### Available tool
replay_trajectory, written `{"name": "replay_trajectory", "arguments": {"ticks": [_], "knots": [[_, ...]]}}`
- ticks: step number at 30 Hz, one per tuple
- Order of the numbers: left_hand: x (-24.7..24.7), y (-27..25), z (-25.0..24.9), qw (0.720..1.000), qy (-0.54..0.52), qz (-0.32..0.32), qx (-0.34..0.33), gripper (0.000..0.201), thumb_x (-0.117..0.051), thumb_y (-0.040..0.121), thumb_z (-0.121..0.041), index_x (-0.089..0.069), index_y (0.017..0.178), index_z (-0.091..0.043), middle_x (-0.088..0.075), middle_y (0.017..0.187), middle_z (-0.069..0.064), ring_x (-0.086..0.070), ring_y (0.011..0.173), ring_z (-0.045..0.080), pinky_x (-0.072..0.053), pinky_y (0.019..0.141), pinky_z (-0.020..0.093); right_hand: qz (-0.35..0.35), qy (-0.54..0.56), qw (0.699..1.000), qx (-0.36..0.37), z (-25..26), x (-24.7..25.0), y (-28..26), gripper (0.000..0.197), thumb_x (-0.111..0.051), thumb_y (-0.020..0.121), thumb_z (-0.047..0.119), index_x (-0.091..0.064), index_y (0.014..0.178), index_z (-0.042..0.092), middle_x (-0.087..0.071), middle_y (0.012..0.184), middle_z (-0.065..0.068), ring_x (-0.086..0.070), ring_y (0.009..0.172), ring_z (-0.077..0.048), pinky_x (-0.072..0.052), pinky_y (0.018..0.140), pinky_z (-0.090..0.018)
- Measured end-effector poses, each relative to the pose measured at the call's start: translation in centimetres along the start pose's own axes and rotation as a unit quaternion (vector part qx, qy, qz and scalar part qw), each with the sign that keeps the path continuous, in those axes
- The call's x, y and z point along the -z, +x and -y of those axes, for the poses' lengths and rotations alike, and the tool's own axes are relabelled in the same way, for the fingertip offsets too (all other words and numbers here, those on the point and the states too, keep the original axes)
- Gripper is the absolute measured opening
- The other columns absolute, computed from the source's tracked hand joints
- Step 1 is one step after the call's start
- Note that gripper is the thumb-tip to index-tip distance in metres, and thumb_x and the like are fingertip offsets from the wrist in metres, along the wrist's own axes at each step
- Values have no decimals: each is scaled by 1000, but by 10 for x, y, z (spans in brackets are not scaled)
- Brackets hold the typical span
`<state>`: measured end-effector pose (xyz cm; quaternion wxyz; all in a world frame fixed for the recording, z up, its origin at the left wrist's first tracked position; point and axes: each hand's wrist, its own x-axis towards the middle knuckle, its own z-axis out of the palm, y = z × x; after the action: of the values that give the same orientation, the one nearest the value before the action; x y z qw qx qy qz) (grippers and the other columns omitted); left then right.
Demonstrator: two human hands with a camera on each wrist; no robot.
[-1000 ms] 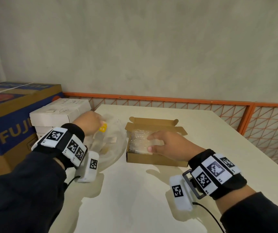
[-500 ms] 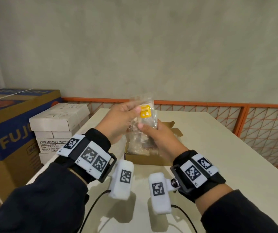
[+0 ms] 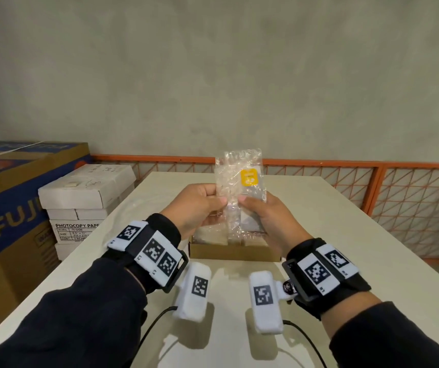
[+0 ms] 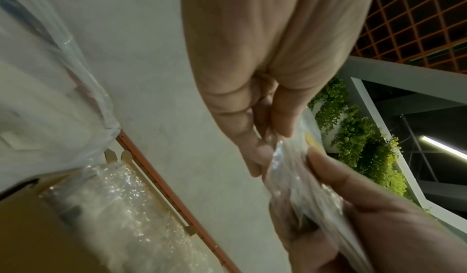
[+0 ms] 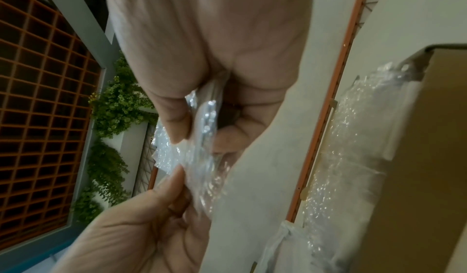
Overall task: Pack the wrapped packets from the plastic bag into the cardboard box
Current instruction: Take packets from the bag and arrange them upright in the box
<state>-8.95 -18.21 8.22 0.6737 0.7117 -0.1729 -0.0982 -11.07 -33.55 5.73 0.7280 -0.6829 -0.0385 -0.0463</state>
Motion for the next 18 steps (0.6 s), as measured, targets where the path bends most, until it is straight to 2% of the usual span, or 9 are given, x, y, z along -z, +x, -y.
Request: {"name": "replay_trajectory", "arguments": {"ticks": [2,3,5,6,8,11,13,15,18], "knots": [[-1,2,0,1000,0,-22,-1,13,-55,90,-2,-61,82,-10,-58,70,0,-56,56,4,-53,56,16,-13,-7,1000,-5,-1,5,0,48,-64,84,31,-51,128,14,-61,126,2,-58,112,-16,-42,103,-46],[-1,3,0,1000,2,-31,-3,15,-56,89,-2,-61,80,-12,-59,71,0,-58,56,4,-53,56,16,-18,-13,1000,-1,-2,7,0,48,-63,86,31,-51,129,14,-60,124,6,-58,107,-12,-43,100,-41],[-2,5,2,999,5,-49,-9,17,-56,89,-1,-62,79,-14,-61,74,-1,-58,60,6,-52,55,15,-32,-17,999,17,0,13,0,34,-59,89,27,-55,121,16,-62,112,9,-59,90,-5,-47,89,-31],[-2,6,2,998,7,-60,-11,18,-56,89,-1,-62,79,-15,-61,74,-1,-57,63,8,-52,54,15,-43,-16,999,25,1,17,0,23,-57,90,24,-58,113,18,-63,108,7,-60,88,-4,-48,87,-30],[0,9,5,996,25,-82,-16,18,-56,89,-2,-62,78,-16,-60,74,-1,-56,66,10,-51,53,14,-67,-8,997,34,2,27,-1,8,-56,91,20,-59,98,21,-66,103,0,-63,92,-12,-48,89,-36],[3,14,9,990,85,-108,-25,20,-57,89,-3,-62,75,-16,-62,75,1,-59,71,14,-51,59,17,-107,-2,994,25,2,43,1,3,-56,91,19,-58,91,21,-63,97,-5,-62,92,-23,-49,87,-44],[5,20,12,983,132,-124,-33,21,-59,87,-3,-63,73,-17,-64,83,0,-60,75,15,-53,74,24,-128,5,992,24,1,54,3,2,-57,90,19,-58,91,21,-61,91,-5,-60,87,-23,-52,77,-40],[7,26,16,971,194,-135,-45,24,-61,85,-2,-64,69,-20,-67,94,0,-62,86,18,-51,83,27,-142,4,989,31,-1,63,4,2,-56,90,18,-58,91,20,-59,88,-5,-59,83,-22,-48,66,-32],[5,34,21,952,272,-136,-48,23,-60,85,-4,-66,71,-22,-67,93,0,-60,89,16,-45,75,21,-160,-9,987,30,-3,73,7,4,-56,90,20,-58,94,20,-60,88,-5,-58,81,-21,-45,64,-30]]}}
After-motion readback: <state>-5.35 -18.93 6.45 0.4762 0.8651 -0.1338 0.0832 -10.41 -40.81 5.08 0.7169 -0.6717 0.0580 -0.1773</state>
